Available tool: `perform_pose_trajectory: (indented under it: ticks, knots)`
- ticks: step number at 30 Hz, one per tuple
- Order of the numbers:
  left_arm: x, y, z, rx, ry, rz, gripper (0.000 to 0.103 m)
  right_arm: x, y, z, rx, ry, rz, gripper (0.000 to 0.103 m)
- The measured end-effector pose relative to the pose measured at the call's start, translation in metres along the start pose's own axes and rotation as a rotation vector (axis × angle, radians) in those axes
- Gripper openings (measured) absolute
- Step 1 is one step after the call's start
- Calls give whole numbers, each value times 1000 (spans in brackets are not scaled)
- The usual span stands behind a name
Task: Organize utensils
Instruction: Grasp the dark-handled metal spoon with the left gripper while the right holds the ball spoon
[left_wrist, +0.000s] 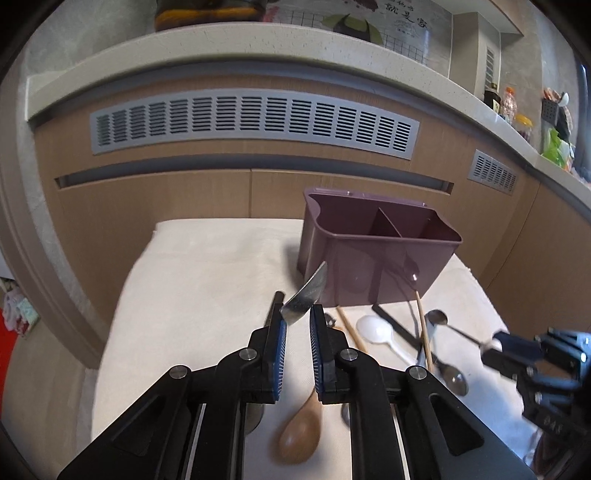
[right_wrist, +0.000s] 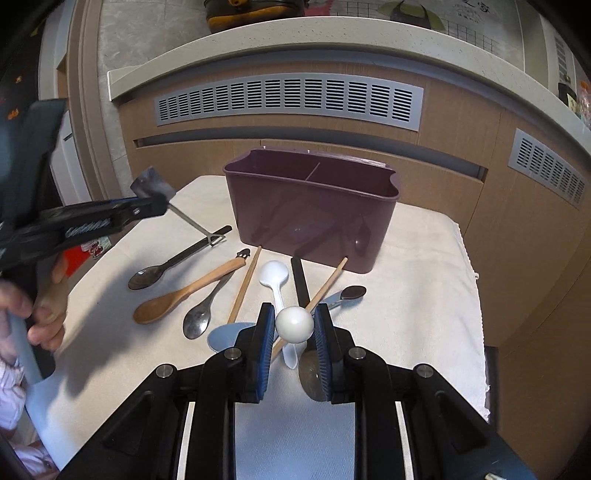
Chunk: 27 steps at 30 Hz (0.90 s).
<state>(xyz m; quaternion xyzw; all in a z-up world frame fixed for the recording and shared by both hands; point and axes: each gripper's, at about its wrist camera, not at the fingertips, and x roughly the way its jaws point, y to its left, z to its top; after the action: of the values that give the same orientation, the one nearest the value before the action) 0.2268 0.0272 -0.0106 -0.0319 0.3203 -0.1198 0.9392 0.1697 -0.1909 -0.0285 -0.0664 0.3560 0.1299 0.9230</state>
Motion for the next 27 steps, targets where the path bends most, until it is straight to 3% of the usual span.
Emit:
perform_pose_trajectory:
  ticks: [5,7,14,19,22,24,25,26,27]
  knots:
    - [14,-3,14,15,-21,15,13,4,-7,-4,18,15,-1,20]
    - [15,-5,16,33,-34,32,3,5,-11,-5,31,17,0,20]
    - [-6,-6,2,53,-24,14,2,4,-12,-9,31,27,0,20]
    - [-18,-2,-37,51,120,-37,6,5,-13,-15,37,45,0,20]
    - [-25,-5,-62,80,172,-62,14,8,-14,-20,43,67,1,20]
    - [-30,-5,-77,95,183,-38,30,10,-14,-23,47,80,4,20]
    - [-32,-4,-81,91,183,-28,46,11,-14,-24,46,83,3,20]
    - [-33,-1,-84,81,177,-19,53,11,-13,-25,47,86,4,20]
    - [-33,0,-86,76,173,-19,53,11,-13,-26,48,88,7,20]
